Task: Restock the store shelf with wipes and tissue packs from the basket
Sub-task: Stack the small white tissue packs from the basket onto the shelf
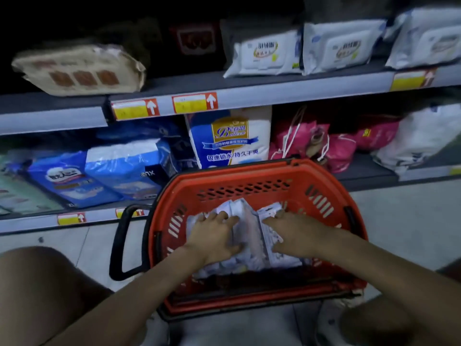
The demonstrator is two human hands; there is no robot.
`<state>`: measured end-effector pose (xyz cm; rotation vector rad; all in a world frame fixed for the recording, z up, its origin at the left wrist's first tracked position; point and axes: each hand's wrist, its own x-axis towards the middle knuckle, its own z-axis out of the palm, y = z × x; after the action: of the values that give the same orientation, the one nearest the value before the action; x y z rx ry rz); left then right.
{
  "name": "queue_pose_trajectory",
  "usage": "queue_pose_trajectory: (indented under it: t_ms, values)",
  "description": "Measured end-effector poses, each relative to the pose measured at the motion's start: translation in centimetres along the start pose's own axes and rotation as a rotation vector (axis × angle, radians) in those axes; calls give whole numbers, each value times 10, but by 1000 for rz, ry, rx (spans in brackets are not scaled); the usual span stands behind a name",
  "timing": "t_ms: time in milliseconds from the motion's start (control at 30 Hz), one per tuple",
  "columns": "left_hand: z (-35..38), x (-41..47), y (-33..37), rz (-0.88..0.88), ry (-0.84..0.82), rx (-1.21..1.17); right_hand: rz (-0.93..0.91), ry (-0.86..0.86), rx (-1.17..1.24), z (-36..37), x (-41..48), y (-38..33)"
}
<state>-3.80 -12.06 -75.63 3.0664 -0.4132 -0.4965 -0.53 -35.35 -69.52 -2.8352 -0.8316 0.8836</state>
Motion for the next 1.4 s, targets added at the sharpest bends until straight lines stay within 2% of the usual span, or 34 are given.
queue_pose_trajectory:
  t_ms: [133,267,433,567,767,933,1067,1133,1300,1400]
  values:
    - [34,13,16,107,-92,98,51,-127,-154,23,1,10]
    - [47,28,23,213,-139,198,46,-132,-245,24,3,12]
    - [51,38,32,262,-174,332,-5,-175,-241,22,8,7]
    - [53,42,32,284,-132,336,-21,-160,-270,15,10,9]
    - [41,41,26,332,-57,322,59,-164,-282,10,12,19]
    - [38,26,3,463,177,275,129,-177,-269,5,8,23]
    - [22,2,-19,538,384,193,196,-123,48,4,12,19]
    - [14,-6,-26,552,419,158,212,-83,324,1,15,17]
    - [-2,-17,-19,561,466,57,336,-168,1051,-9,14,-1]
    - [-5,-22,-12,513,510,-77,376,-104,1335,-3,16,-3]
